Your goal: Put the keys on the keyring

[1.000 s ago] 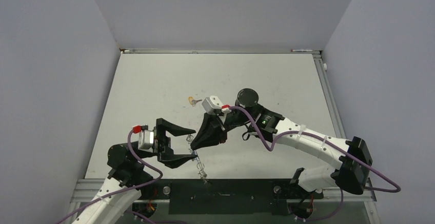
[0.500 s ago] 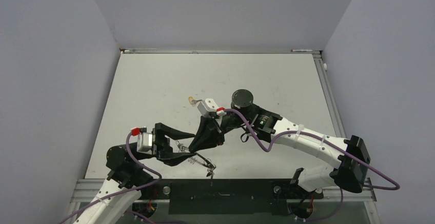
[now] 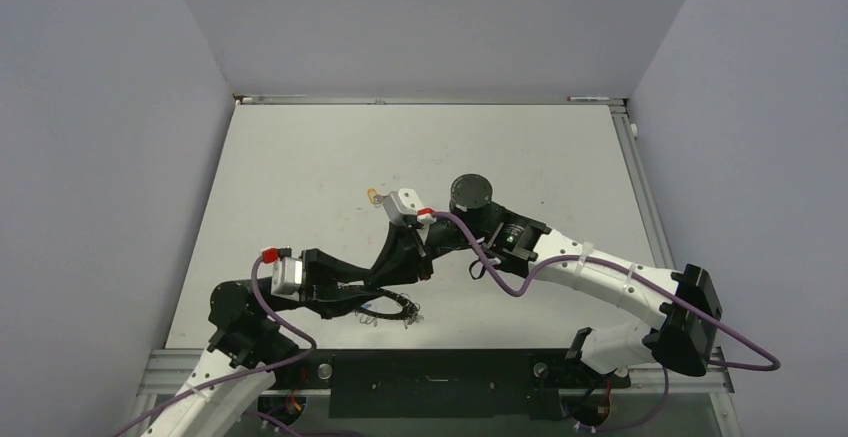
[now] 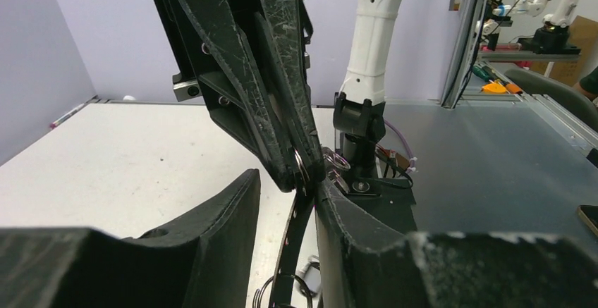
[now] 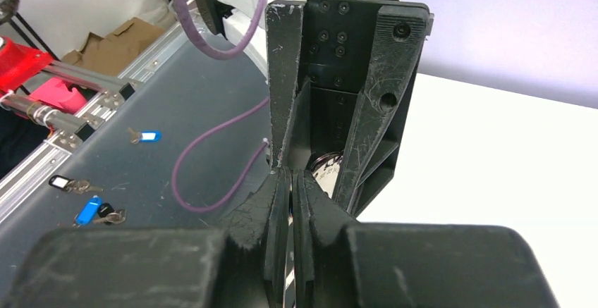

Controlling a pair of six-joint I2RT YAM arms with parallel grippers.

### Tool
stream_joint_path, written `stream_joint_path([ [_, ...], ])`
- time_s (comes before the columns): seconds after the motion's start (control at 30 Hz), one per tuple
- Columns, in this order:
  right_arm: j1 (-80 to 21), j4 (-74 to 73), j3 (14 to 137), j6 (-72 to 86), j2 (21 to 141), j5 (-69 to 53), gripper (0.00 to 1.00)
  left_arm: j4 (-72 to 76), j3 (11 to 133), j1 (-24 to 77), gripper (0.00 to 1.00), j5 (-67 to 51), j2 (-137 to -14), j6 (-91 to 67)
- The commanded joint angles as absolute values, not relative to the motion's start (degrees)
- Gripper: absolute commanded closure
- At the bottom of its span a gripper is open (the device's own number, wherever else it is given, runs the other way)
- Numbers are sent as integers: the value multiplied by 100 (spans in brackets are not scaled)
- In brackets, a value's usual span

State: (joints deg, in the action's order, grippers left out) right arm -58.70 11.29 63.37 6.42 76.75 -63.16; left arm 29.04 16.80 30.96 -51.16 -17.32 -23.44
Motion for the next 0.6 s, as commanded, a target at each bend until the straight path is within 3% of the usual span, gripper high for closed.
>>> stream_joint_path([
  [0.0, -5938, 911, 6644, 134, 7673, -5831, 95, 2179, 2143, 3023, 100, -4864, -1545, -1954],
  [0.27, -5949, 491, 6570, -167, 7539, -5353, 94, 1296, 2524, 2905, 100, -4574, -1499, -1451],
  [0.57, -5943, 450, 6481, -235, 7289, -5266, 51, 990, 2575, 2875, 100, -4392, -1356, -1128],
])
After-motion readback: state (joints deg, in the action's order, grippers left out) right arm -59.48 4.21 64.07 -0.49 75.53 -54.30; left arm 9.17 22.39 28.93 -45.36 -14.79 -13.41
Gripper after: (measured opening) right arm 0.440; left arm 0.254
